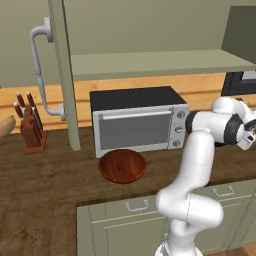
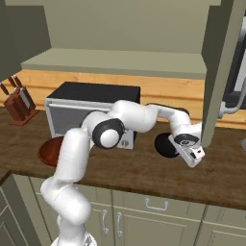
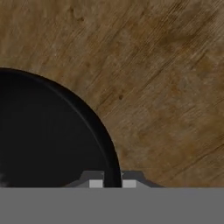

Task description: Pick up the bowls on the counter and stack them on top of one another in the open cabinet. Place the smaller bowl on top of the larger bowl.

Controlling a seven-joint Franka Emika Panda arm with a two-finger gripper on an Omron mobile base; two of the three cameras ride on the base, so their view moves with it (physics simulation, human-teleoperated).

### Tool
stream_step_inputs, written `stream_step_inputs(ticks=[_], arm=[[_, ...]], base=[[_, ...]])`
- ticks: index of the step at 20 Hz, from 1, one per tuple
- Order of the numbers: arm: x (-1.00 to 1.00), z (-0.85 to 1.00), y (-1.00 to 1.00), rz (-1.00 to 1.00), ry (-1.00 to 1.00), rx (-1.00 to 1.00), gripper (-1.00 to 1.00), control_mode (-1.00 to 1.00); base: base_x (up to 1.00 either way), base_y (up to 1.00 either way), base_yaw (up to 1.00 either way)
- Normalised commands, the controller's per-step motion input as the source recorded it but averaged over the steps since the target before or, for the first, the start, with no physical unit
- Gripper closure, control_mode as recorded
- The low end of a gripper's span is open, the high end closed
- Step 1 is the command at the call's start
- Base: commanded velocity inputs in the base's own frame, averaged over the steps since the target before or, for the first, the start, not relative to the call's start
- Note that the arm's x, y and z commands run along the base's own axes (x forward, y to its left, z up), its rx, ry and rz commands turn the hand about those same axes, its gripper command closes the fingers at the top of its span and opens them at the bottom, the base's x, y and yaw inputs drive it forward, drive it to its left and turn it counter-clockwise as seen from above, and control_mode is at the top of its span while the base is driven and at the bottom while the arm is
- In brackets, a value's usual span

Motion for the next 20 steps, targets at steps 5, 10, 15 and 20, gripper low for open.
stream_step_inputs(ticks=[5,10,15,20], arm=[[-0.99,0.59,0.64,-0.03,-0.28,0.0,1.0,-1.0],[-0.81,0.53,0.99,0.0,-0.1,0.0,1.0,-1.0],[-0.66,0.5,0.82,0.03,-0.03,0.0,1.0,-1.0],[-0.46,0.42,1.0,0.05,0.02,0.0,1.0,-1.0]], base=[[0.0,0.0,0.0],[0.0,0.0,0.0],[0.0,0.0,0.0],[0.0,0.0,0.0]])
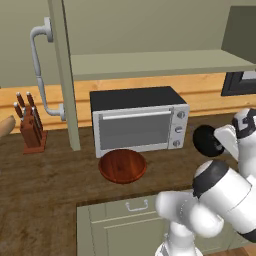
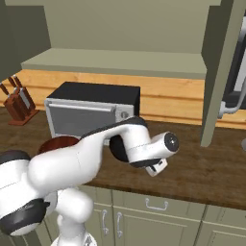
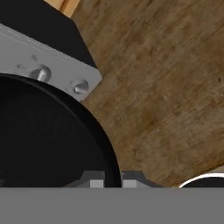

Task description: Pick up the bowls on the counter and stack them on top of one another in the open cabinet. Place the smaller bowl on top of the larger bowl.

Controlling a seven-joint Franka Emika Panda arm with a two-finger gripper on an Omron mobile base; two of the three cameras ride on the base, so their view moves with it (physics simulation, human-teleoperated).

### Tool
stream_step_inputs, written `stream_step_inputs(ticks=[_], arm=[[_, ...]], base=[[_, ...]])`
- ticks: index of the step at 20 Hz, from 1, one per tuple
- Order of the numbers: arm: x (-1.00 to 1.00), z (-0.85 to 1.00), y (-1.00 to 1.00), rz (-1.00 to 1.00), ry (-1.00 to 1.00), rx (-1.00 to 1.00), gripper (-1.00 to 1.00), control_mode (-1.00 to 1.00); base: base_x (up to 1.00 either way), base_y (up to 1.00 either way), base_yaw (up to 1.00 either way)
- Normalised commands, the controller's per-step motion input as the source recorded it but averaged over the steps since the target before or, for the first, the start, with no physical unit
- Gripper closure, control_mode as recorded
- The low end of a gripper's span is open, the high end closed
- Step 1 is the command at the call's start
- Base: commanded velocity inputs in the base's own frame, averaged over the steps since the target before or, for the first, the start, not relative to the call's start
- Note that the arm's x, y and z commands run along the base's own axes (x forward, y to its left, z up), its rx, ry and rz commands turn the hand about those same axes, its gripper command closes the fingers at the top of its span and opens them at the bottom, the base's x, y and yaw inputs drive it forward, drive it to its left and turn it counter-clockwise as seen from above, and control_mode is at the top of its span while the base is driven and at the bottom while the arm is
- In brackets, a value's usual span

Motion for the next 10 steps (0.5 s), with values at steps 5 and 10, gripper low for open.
stream_step_inputs(ticks=[5,10], arm=[[-0.15,0.5,1.0,0.11,0.05,0.0,1.0,-1.0],[-0.01,0.29,1.0,0.13,0.09,0.0,1.0,-1.0]], base=[[0.0,0.0,0.0],[0.0,0.0,0.0]])
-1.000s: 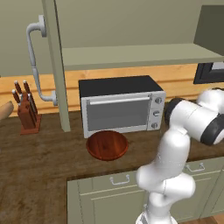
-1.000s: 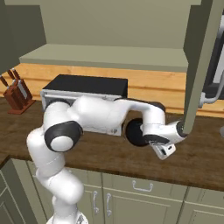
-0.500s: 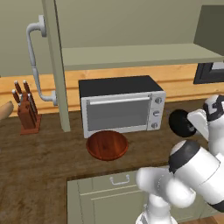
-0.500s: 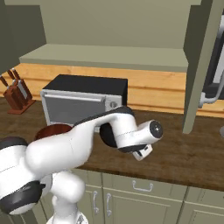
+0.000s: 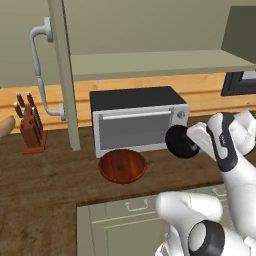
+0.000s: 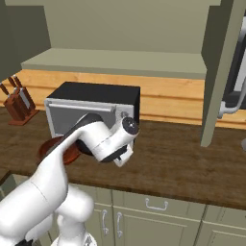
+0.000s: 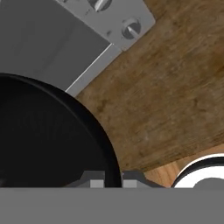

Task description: Pick up the bowls on the counter and stack them on top of one another in the open cabinet. Place the smaller bowl on top of the larger bowl.

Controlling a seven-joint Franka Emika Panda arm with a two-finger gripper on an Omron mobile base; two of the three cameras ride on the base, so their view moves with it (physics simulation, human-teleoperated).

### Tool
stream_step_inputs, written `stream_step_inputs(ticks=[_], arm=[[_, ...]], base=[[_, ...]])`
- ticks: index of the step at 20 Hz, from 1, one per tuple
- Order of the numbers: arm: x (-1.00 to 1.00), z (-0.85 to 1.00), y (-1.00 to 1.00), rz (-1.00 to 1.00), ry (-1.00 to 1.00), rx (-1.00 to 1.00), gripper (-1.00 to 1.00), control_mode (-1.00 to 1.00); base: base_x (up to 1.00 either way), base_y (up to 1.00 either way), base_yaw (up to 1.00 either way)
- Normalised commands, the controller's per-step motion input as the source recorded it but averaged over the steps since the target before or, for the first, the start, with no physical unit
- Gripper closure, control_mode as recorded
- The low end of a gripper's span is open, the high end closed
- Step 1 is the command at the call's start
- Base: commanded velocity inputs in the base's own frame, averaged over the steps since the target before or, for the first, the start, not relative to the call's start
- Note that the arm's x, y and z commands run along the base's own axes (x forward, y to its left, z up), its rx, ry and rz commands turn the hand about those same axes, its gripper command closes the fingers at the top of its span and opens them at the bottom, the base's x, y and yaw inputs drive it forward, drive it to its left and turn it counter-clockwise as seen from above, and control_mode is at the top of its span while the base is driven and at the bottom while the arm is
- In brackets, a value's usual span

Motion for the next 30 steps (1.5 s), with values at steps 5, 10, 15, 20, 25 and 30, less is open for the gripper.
stream_step_inputs(ticks=[5,10,15,20,25,30], arm=[[0.0,0.16,1.0,0.09,0.19,-0.01,1.0,-1.0],[0.01,0.07,1.0,0.01,0.19,-0.12,1.0,-1.0],[0.28,0.0,0.74,0.0,0.24,-0.09,1.0,-1.0],[0.36,-0.09,0.31,0.0,0.16,-0.1,1.0,-1.0],[0.37,-0.37,0.22,0.0,0.06,-0.09,1.0,-1.0],[0.32,-0.53,0.22,0.0,0.0,-0.07,1.0,-1.0]], base=[[0.0,0.0,0.0],[0.0,0.0,0.0],[0.0,0.0,0.0],[0.0,0.0,0.0],[0.0,0.0,0.0],[0.0,0.0,0.0]])
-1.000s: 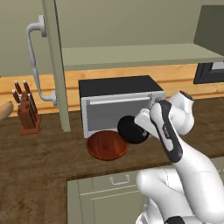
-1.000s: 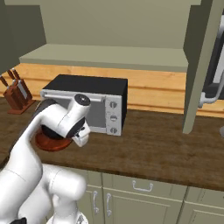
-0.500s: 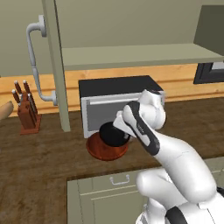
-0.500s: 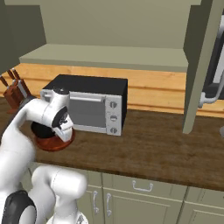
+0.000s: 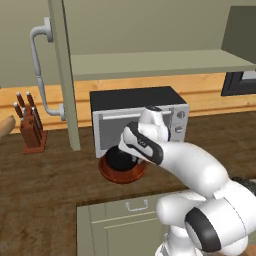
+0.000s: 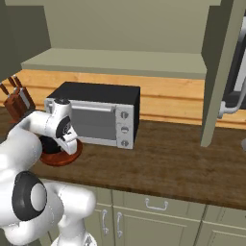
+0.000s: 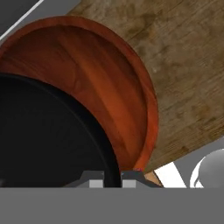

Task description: Pick up the bowls on the counter and stack them on top of one another in the open cabinet. Place the smaller bowl on top of the larger bowl.

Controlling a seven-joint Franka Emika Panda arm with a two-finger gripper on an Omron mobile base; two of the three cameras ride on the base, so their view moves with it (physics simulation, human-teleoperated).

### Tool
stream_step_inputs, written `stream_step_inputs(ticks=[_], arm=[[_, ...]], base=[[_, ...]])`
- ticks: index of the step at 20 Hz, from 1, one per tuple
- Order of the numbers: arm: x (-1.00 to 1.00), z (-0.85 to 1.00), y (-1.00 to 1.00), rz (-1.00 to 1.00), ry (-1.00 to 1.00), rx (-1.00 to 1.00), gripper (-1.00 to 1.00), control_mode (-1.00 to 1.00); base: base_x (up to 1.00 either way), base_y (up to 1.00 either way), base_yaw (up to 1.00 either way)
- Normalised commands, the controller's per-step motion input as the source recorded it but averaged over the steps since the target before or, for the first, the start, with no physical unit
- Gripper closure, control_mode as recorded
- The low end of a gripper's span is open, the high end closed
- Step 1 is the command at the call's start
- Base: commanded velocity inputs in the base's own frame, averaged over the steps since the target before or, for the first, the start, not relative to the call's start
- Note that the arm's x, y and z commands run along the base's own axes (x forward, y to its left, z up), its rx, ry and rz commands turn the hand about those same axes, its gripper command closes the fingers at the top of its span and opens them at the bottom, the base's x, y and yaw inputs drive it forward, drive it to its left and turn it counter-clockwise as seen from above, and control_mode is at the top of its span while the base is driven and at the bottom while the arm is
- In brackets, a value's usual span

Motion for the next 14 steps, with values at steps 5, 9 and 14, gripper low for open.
stream_step_inputs(ticks=[5,9,14], arm=[[0.18,-0.42,0.01,0.0,0.0,-0.01,1.0,-1.0],[0.19,-0.38,0.0,0.0,0.02,0.0,1.0,-1.0],[0.16,-0.25,0.0,0.0,0.02,0.0,1.0,-1.0]], base=[[0.0,0.0,0.0],[0.0,0.0,0.0],[0.0,0.0,0.0]])
